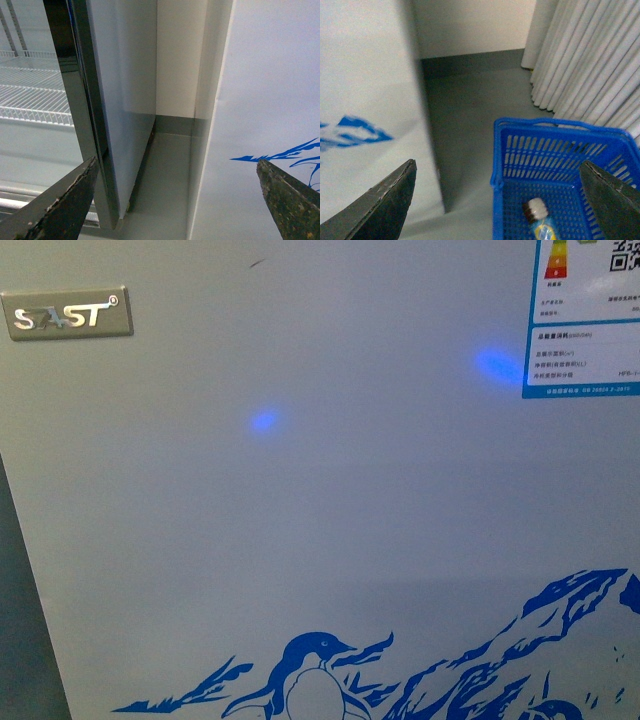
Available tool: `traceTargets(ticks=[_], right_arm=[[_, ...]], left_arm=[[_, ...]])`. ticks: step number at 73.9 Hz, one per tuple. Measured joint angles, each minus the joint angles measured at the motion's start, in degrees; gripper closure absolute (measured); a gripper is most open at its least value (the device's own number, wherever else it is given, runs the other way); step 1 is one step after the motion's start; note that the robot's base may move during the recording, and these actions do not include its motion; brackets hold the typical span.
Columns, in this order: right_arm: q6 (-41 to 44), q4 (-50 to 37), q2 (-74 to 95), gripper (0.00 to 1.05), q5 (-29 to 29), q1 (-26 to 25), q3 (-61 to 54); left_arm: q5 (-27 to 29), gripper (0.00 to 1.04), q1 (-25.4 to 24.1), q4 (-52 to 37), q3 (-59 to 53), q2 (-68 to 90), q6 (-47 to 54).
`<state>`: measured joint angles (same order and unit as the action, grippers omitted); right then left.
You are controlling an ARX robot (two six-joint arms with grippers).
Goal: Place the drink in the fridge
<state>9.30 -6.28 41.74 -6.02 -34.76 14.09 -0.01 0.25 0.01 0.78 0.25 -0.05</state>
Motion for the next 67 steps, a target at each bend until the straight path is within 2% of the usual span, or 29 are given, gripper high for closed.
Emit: traceTargets(ticks=[2, 5, 11, 20, 24, 44, 67], right_arm=[[1.1, -1.4, 2.6, 0.07, -1.3, -2.0, 0.3], [5.3, -7.4, 12.3, 0.07, -4.6, -8.4, 1.6], [10.8, -14.8, 27.2, 0.07, -7.3, -16.0, 4.9], [18.2, -20.3, 48.2, 0.07, -10.8, -22.4, 11.2], [21.4, -21.9, 57.1, 0.07, -10.7, -24.4, 13.9], [29.5, -34.8, 89.5, 0.07, -8.2, -24.5, 23.0], [28.7, -37.2, 111.3, 0.07, -6.5, -24.4, 37.5]], left_arm=[[0.0, 0.08, 0.0, 0.0, 0.0, 0.0, 0.0], [0.0, 0.08, 0.0, 0.0, 0.0, 0.0, 0.0], [0.0, 0.08, 0.0, 0.0, 0.0, 0.0, 0.0], [0.0, 0.08, 0.0, 0.0, 0.0, 0.0, 0.0], [0.0, 0.08, 0.0, 0.0, 0.0, 0.0, 0.0], [0.0, 0.08, 0.0, 0.0, 0.0, 0.0, 0.0], [0.0, 0.08, 0.0, 0.0, 0.0, 0.0, 0.0]])
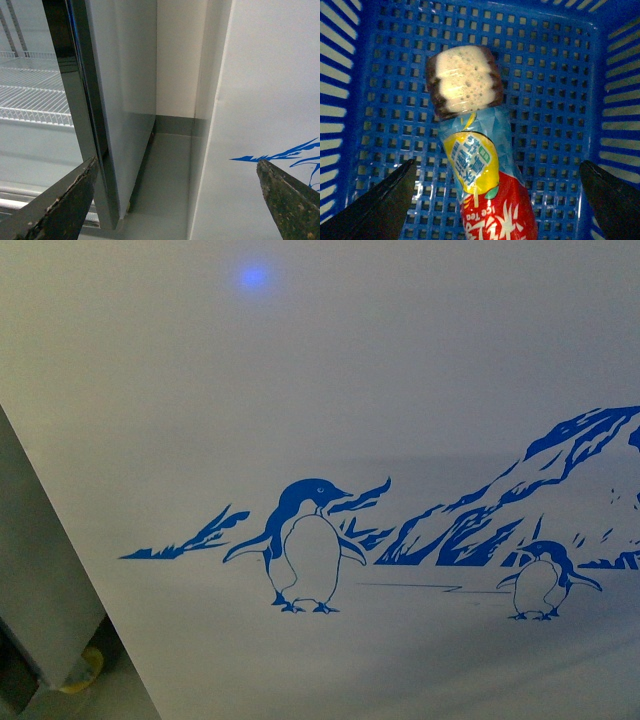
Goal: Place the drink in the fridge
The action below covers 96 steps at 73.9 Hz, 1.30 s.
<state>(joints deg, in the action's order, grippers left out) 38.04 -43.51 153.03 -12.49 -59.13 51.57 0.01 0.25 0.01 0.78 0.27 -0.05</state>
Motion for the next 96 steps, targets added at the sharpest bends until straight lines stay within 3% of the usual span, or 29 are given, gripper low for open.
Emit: traceTargets(ticks=[25, 61, 79, 96], right_arm=[[-2.9, 1.6, 12.5, 0.07, 2.8, 1.6, 12.5], [-6.5, 4.5, 20.9, 0.07, 5.5, 5.3, 22.0], [-7.7, 3.1, 18.8, 0.44, 4.9, 5.6, 19.2], [-9.7, 0.4, 7.1, 0.57, 2.3, 5.5, 8.8]], left_arm=[[0.0, 0.08, 0.0, 0.0, 0.0, 0.0, 0.0], [0.0, 0.08, 0.0, 0.0, 0.0, 0.0, 0.0], [0.0, 0.08, 0.0, 0.0, 0.0, 0.0, 0.0], [0.0, 0.08, 0.0, 0.0, 0.0, 0.0, 0.0]])
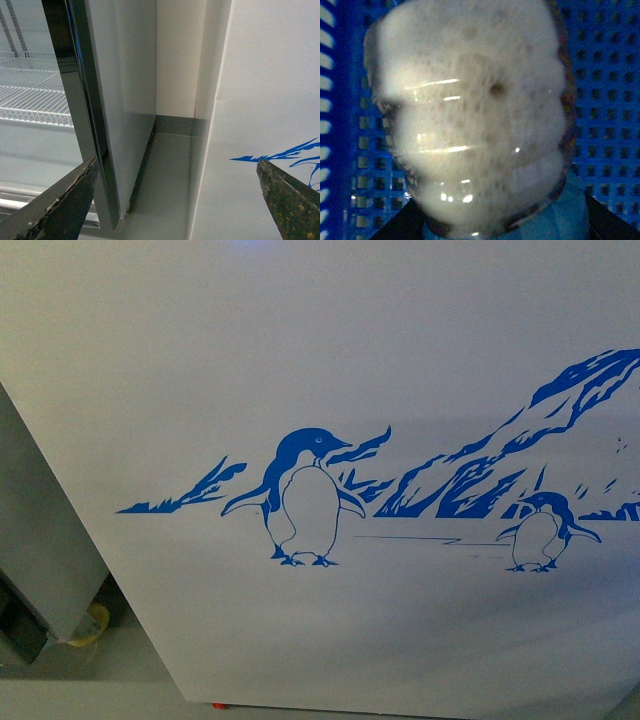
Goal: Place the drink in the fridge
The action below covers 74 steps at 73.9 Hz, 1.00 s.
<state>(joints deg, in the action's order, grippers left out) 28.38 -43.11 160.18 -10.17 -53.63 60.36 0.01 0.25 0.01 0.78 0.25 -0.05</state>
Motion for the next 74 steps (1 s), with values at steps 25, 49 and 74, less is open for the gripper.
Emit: traceTargets(ticks=[25, 49, 74], right_arm=[[-2.3, 2.6, -41.2, 0.62, -10.4, -2.2, -19.9], [-25.5, 20.5, -102.2, 0.63, -33.0, -5.6, -28.2], [-41.5, 26.8, -129.0, 0.63, -32.3, 5.5, -30.4]], left_arm=[[0.0, 0.08, 0.0, 0.0, 0.0, 0.0, 0.0], [0.0, 0.08, 0.0, 0.0, 0.0, 0.0, 0.0], [0.1, 0.08, 0.0, 0.0, 0.0, 0.0, 0.0]])
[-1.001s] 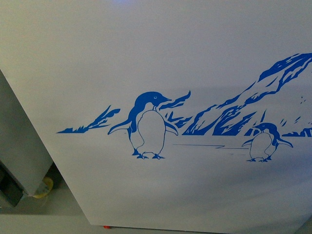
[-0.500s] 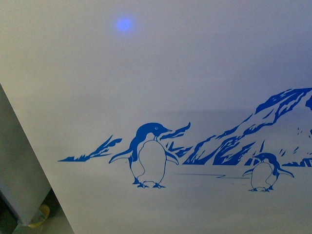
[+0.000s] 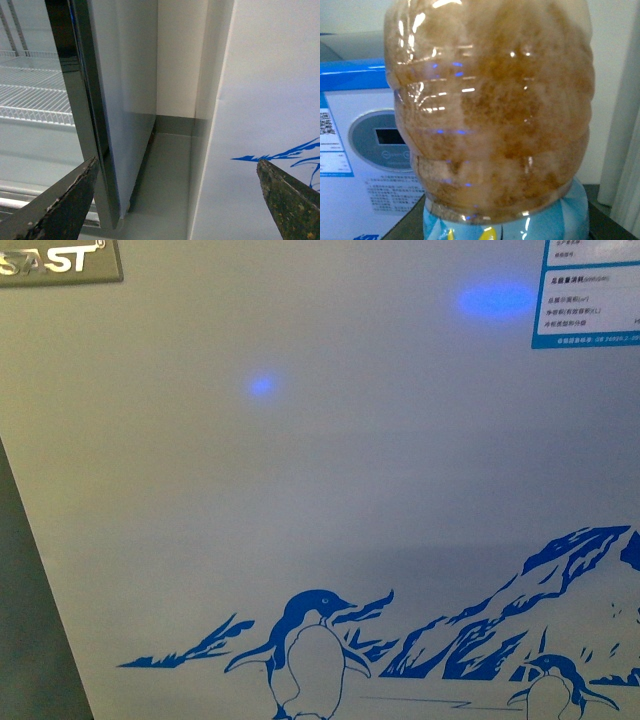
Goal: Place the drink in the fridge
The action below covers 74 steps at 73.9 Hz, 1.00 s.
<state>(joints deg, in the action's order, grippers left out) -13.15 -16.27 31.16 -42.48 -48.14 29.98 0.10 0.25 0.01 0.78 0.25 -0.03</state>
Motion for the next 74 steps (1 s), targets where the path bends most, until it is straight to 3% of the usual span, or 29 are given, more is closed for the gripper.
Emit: traceTargets(ticks=[20, 36, 54, 74], right_arm=[[-4.1, 4.4, -4.2, 0.63, 4.3, 10.3, -2.6], [-4.4, 5.4, -2.5, 0.63, 14.4, 21.7, -1.3], [-3.7, 7.5, -1.8, 0.63, 26.5, 39.4, -1.3], [0.0, 13.4, -9.3, 0.63, 34.4, 46.2, -1.4]], left_arm=[[-0.1, 0.08, 0.0, 0.0, 0.0, 0.0, 0.0], [-0.1, 0.08, 0.0, 0.0, 0.0, 0.0, 0.0], [-0.1, 0.08, 0.0, 0.0, 0.0, 0.0, 0.0], [-0.1, 0.08, 0.0, 0.0, 0.0, 0.0, 0.0]])
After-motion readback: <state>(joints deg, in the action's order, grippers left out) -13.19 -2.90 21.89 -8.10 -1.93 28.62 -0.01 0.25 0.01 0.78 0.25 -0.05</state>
